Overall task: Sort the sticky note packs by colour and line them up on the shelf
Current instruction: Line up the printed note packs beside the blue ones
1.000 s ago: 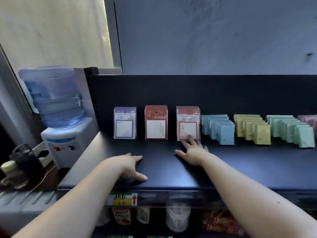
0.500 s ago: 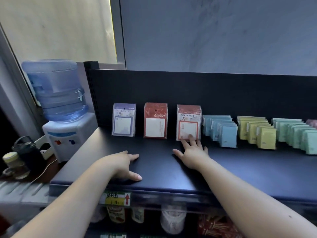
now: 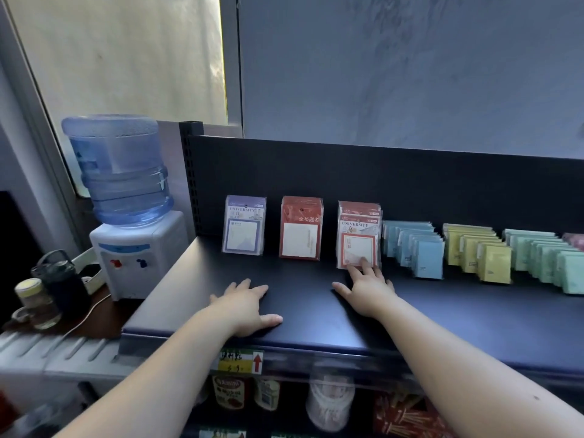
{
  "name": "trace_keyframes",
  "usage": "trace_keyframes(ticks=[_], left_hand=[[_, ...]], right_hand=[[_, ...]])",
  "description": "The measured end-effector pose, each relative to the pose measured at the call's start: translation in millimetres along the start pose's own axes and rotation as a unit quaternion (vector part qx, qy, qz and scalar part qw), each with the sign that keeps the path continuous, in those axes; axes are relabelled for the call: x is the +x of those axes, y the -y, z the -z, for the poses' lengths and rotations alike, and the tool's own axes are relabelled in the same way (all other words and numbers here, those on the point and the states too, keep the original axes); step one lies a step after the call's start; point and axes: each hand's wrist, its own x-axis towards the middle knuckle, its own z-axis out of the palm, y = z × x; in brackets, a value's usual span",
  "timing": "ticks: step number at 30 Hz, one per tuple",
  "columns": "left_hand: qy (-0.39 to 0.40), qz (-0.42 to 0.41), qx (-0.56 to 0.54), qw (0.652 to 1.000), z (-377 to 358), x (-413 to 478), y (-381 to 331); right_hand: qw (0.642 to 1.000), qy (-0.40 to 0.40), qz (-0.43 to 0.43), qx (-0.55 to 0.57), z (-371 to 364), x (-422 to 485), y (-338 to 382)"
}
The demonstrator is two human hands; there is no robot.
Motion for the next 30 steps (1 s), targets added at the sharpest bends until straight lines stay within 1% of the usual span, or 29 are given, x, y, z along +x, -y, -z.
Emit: trace_keyframes(ticks=[2, 4, 16, 22, 25, 30], left_hand=[[-0.032, -0.008, -0.001, 0.999, -5, -3, -2], [-0.046, -0.015, -0.009, 0.999, -6, -5, -3], [-0.05, -0.017, -0.007, 0.999, -12, -5, -2], [-0.056, -0.015, -0.01, 0.998, -14, -4, -2], [-0.058, -0.017, -0.011, 0.998, -14, -4, -3], [-0.043, -0.015, -0.016, 0.999, -10, 3, -3]], right_hand=[[1.0, 0.001, -0.001, -0.003, 0, -2, 1], [1.0, 0.001, -0.001, -0.007, -1, -4, 2], [1.0, 0.013, 0.015, -0.011, -3, 2, -3], [1.0, 0.018, 0.004, -0.004, 1, 13, -8], [1.0, 0.007, 0.001, -0.004, 2, 16, -11], [1.0, -0.002, 0.021, -0.008, 3, 19, -13]])
